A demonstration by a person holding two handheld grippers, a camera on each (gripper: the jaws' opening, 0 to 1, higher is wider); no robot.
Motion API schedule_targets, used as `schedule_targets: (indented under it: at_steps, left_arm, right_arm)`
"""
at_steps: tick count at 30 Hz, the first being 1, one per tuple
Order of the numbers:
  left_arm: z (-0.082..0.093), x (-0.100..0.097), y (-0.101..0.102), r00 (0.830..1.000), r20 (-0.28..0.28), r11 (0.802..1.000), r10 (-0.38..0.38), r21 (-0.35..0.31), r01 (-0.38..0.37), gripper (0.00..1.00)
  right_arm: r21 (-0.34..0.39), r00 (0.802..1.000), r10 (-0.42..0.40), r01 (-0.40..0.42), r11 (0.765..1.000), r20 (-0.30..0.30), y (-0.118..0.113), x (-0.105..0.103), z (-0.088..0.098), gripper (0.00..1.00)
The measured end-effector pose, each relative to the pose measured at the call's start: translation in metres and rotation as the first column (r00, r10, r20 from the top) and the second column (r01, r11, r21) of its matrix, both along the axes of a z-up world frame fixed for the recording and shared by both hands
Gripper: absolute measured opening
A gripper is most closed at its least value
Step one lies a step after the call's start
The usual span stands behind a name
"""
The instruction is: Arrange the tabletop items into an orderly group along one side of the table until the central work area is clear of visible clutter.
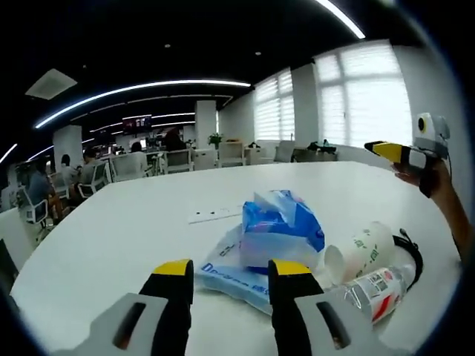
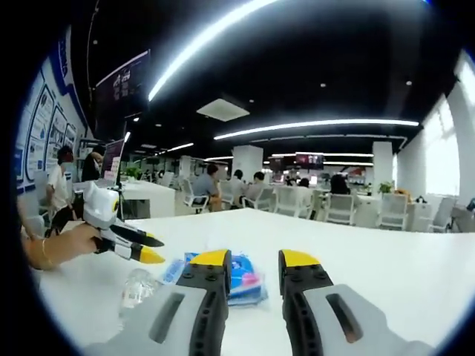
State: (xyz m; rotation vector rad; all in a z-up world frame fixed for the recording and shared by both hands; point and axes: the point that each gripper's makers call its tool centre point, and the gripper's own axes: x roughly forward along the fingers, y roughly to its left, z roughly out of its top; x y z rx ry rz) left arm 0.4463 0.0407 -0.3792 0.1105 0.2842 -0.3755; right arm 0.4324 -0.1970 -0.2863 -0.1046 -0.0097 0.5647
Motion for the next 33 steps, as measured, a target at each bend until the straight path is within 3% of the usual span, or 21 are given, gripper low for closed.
schedule_targets:
  at_steps: [12, 14, 16, 21, 28, 29, 33]
  left_arm:
    - [-0.011, 0.008, 0.020, 0.997, -0.020, 0.996, 0.074, -0.045, -0.075, 0.35]
    - [-0.011, 0.008, 0.018, 0.997, -0.034, 0.995, 0.064, -0.073, -0.066, 0.35]
    - [-0.011, 0.007, 0.013, 0.998, -0.031, 0.994, 0.057, -0.091, -0.060, 0.35]
    - [-0.019, 0.006, 0.014, 0.997, -0.043, 0.996, 0.057, -0.061, -0.059, 0.35]
    - [-0.027, 0.010, 0.020, 0.996, -0.062, 0.995, 0.069, -0.066, -0.073, 0.35]
    - [-0.027, 0.008, 0.018, 0.995, -0.075, 0.989, 0.063, -0.126, -0.072, 0.34]
    - [-0.025, 0.006, 0.015, 0.996, -0.080, 0.986, 0.047, -0.157, -0.059, 0.33]
  right_arm:
    - [0.006, 0.999, -0.007, 0.007, 1.000, -0.042, 0.010, 0.035, -0.017, 0.23]
    - [0.009, 0.998, -0.014, 0.015, 1.000, -0.055, 0.011, 0.042, -0.025, 0.23]
    - [-0.035, 0.997, -0.016, 0.014, 0.999, -0.077, 0.013, 0.049, -0.039, 0.23]
    - [-0.011, 0.994, 0.000, -0.001, 1.000, -0.110, 0.015, 0.054, -0.050, 0.23]
    - [-0.043, 0.988, -0.002, -0.004, 0.999, -0.156, 0.015, 0.059, -0.077, 0.22]
    - [-0.044, 0.988, -0.002, -0.005, 0.999, -0.157, 0.016, 0.059, -0.077, 0.22]
    - [-0.035, 0.987, 0.024, -0.030, 0.999, -0.157, 0.020, 0.058, -0.079, 0.22]
